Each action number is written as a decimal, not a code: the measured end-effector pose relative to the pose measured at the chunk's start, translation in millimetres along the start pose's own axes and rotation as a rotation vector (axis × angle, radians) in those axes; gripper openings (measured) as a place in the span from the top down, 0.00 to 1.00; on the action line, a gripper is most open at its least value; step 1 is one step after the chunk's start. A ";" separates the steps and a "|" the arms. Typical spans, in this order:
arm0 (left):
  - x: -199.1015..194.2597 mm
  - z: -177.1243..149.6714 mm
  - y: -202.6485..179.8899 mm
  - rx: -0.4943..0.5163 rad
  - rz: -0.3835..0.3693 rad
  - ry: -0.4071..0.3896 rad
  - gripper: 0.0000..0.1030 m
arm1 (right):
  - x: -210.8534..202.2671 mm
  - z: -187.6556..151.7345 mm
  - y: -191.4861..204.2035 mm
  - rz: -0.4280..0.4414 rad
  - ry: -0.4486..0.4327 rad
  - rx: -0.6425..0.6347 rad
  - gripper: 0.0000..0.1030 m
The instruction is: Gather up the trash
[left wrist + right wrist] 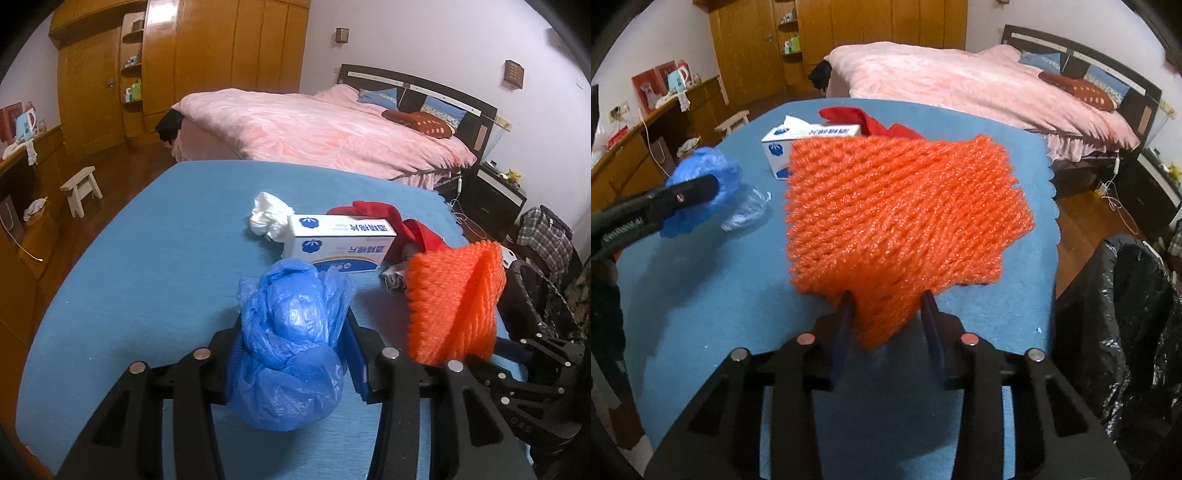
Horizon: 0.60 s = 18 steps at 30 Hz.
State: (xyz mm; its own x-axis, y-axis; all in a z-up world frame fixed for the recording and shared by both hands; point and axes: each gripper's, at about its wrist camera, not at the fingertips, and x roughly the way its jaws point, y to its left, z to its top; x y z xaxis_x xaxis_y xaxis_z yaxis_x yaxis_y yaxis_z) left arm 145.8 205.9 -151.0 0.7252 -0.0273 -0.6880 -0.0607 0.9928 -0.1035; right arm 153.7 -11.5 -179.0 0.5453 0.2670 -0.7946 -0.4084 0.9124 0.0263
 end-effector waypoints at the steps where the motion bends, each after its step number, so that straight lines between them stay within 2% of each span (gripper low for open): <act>1: 0.0 0.8 -0.7 0.001 -0.001 0.000 0.54 | -1.9 0.4 0.0 -0.002 -0.003 0.002 0.50; 2: -0.4 1.0 -1.2 0.001 -0.001 -0.001 0.54 | -4.8 0.7 -0.3 -0.001 -0.010 0.007 0.48; 4: -0.6 0.2 -1.3 0.002 -0.003 -0.003 0.54 | -10.7 1.8 -2.5 -0.004 -0.027 0.024 0.32; 6: -1.3 -0.4 -2.5 0.003 -0.006 -0.005 0.54 | -16.0 5.5 -5.5 -0.011 -0.054 0.039 0.23; 10: -2.3 -1.6 -6.8 0.007 -0.012 -0.006 0.54 | -14.0 15.5 -14.1 -0.022 -0.072 0.075 0.15; 14: -1.1 -1.7 -9.0 0.007 -0.018 -0.003 0.54 | -1.8 23.8 -18.5 -0.038 -0.063 0.099 0.14; 18: -1.2 -1.7 -9.6 0.006 -0.017 -0.003 0.54 | -5.0 25.3 -20.3 0.013 -0.044 0.127 0.14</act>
State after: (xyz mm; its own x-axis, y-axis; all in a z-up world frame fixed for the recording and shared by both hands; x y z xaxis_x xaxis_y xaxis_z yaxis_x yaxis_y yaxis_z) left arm 144.4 196.2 -150.4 0.7284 -0.0442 -0.6837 -0.0438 0.9929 -0.1109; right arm 177.8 -23.5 -160.2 0.5737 0.2900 -0.7660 -0.3215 0.9399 0.1151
